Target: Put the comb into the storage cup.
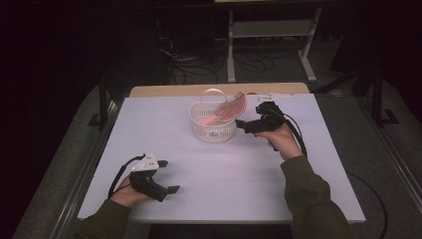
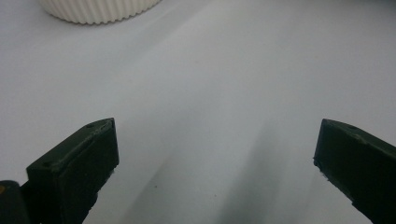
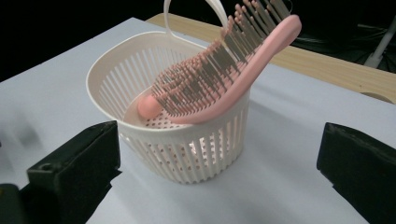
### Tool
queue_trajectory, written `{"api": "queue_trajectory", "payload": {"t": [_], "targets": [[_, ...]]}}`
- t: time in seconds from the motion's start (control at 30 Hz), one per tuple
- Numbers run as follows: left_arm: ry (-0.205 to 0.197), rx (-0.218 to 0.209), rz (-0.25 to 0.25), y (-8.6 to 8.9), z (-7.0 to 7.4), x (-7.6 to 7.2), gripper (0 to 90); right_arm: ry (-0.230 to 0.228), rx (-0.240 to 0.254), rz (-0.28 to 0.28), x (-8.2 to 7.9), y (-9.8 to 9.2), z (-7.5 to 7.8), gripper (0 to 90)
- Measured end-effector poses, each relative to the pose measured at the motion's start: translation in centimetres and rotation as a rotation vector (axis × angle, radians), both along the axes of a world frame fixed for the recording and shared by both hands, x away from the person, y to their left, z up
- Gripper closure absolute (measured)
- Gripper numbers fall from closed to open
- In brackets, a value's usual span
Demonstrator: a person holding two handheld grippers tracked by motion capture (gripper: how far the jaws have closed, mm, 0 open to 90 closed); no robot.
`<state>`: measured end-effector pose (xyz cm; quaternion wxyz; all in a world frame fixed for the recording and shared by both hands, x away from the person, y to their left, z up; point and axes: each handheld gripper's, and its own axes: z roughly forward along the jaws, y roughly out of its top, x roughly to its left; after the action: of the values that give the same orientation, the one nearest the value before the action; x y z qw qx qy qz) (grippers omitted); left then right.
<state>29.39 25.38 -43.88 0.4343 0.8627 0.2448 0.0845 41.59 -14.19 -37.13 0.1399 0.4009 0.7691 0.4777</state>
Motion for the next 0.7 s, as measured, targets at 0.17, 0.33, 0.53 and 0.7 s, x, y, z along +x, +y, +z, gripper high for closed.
{"api": "queue_trajectory", "payload": {"t": [0.17, 0.33, 0.53, 0.7], "targets": [[0.011, -0.011, 0.020, 0.2, 0.1, 0.2, 0.1, 0.007, -0.013, 0.022, -0.5, -0.2, -0.2, 0.0], [0.020, -0.018, 0.030, 0.3, 0.2, 0.3, 0.1, 0.011, -0.029, 0.032, -1.3, -0.3, -0.5, 0.0], [0.019, -0.020, 0.027, 0.2, 0.3, 0.4, 0.1, 0.026, -0.058, 0.043, -2.3, -0.6, -1.4, 0.0], [0.016, -0.015, 0.025, 0.3, 0.3, 0.3, 0.1, 0.042, -0.058, 0.043, -3.4, -1.2, -2.2, 0.0]]}}
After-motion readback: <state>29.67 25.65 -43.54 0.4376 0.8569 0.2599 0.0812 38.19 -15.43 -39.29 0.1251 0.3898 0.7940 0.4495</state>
